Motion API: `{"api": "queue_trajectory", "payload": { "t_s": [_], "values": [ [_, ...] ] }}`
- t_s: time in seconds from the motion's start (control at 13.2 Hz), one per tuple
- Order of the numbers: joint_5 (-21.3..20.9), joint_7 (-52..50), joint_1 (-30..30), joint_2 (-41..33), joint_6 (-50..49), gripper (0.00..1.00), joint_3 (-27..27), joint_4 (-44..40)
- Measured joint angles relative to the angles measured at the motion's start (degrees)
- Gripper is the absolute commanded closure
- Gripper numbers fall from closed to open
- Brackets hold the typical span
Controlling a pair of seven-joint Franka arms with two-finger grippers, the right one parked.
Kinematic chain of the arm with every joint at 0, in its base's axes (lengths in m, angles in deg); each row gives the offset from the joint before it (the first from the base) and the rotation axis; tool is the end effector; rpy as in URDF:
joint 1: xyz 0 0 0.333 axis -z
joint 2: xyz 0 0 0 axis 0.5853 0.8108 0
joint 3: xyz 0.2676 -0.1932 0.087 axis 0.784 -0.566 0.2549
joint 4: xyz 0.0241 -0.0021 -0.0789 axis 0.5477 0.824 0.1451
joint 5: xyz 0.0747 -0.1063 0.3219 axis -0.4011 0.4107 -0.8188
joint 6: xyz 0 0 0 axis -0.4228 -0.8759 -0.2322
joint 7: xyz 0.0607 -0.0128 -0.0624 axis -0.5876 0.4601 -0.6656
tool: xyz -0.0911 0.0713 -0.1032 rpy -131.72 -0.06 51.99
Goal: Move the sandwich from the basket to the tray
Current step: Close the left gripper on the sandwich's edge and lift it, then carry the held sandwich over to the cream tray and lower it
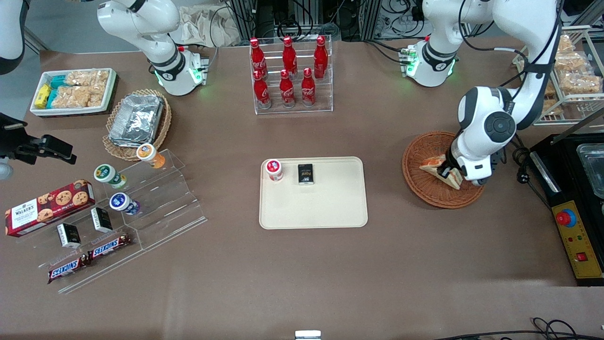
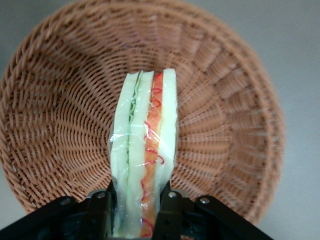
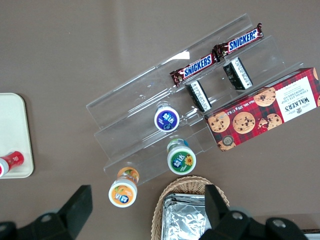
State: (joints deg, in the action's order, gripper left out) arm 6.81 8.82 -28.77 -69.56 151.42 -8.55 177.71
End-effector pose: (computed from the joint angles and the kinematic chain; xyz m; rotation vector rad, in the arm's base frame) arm 0.4571 -0.0542 0.2850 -2.7277 -1.3991 0.0897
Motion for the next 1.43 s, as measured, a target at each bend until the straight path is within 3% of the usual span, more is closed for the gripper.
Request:
{"api": "queue_trajectory", "payload": {
  "t_s": [0.15, 0.38, 0.75, 1.13, 1.43],
  "values": [
    [-0.48, 2.15, 0.00, -2.66, -5.61, 1.00, 0.00, -2.52],
    [-0.64, 8.56, 0.12, -5.31, -22.47, 1.00, -0.98, -12.88],
    [-0.62, 17.45, 0.37, -5.30, -40.39, 1.00, -9.76, -30.63],
    [-0.77, 24.45, 0.69, 0.80, -40.25, 1.00, -21.77, -36.41],
    [-4.80, 24.55, 0.89, 12.92, -27.88, 1.00, -27.43, -37.63]
  ]
}}
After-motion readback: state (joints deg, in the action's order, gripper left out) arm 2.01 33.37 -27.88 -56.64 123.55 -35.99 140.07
